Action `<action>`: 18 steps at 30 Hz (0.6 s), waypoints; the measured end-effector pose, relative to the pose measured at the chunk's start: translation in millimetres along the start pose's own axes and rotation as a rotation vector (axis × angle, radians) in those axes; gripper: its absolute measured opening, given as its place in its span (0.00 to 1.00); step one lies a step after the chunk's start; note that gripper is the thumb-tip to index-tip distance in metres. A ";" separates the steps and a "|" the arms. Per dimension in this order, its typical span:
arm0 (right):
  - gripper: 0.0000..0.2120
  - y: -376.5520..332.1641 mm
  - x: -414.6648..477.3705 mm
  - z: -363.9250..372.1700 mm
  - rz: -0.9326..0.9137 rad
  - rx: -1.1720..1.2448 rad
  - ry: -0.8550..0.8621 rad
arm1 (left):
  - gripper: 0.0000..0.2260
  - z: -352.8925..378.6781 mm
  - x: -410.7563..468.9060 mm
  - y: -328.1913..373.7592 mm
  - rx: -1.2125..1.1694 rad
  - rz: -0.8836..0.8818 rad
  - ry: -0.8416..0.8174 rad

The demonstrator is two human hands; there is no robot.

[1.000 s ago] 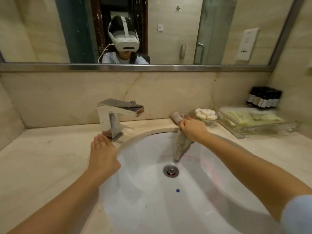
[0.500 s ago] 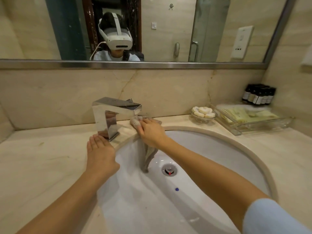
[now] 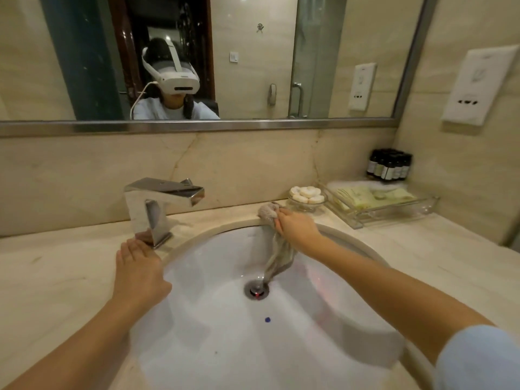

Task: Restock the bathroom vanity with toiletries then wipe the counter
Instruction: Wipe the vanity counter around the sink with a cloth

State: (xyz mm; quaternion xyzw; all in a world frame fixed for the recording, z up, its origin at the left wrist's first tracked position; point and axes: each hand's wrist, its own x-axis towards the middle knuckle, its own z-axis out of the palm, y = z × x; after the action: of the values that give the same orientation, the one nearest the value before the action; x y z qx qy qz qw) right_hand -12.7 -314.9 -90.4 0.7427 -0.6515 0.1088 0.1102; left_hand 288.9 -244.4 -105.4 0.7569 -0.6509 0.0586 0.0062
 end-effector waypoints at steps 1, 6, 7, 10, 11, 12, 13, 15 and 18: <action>0.19 11.5 -9.8 -2.8 -0.001 -0.034 0.000 | 0.40 -1.0 -1.7 0.0 -0.008 -0.013 -0.010; 0.14 72.9 -59.0 -25.0 0.116 -0.191 -0.056 | 0.30 -1.6 -13.8 8.1 -0.128 -0.016 0.209; 0.14 79.2 -65.3 -27.7 0.125 -0.217 -0.066 | 0.25 -0.6 -18.9 15.7 -0.213 0.040 0.323; 0.14 73.6 -69.6 -33.6 0.111 -0.257 -0.086 | 0.17 -5.4 -41.7 66.1 -0.395 0.434 0.614; 0.14 69.5 -67.0 -32.9 0.126 -0.243 -0.088 | 0.14 -12.9 -46.2 88.9 -0.446 0.561 0.586; 0.14 66.4 -63.7 -32.5 0.156 -0.221 -0.093 | 0.13 -18.3 -44.2 114.1 -0.529 0.608 0.493; 0.14 64.7 -60.6 -28.7 0.188 -0.211 -0.103 | 0.13 -25.3 -38.5 139.7 -0.643 0.565 0.368; 0.13 63.4 -55.5 -21.7 0.238 -0.215 -0.038 | 0.15 -41.8 -16.5 189.8 -0.941 0.301 0.052; 0.13 63.2 -47.4 -10.9 0.268 -0.170 -0.028 | 0.17 -62.7 18.7 247.5 -1.389 0.076 -0.348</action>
State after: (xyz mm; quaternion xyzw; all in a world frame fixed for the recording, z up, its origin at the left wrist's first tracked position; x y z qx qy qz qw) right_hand -81.6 -274.9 -93.1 0.6385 -0.7531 0.0565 0.1481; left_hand 42.6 -295.2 -57.8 0.5533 -0.5555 -0.4905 0.3804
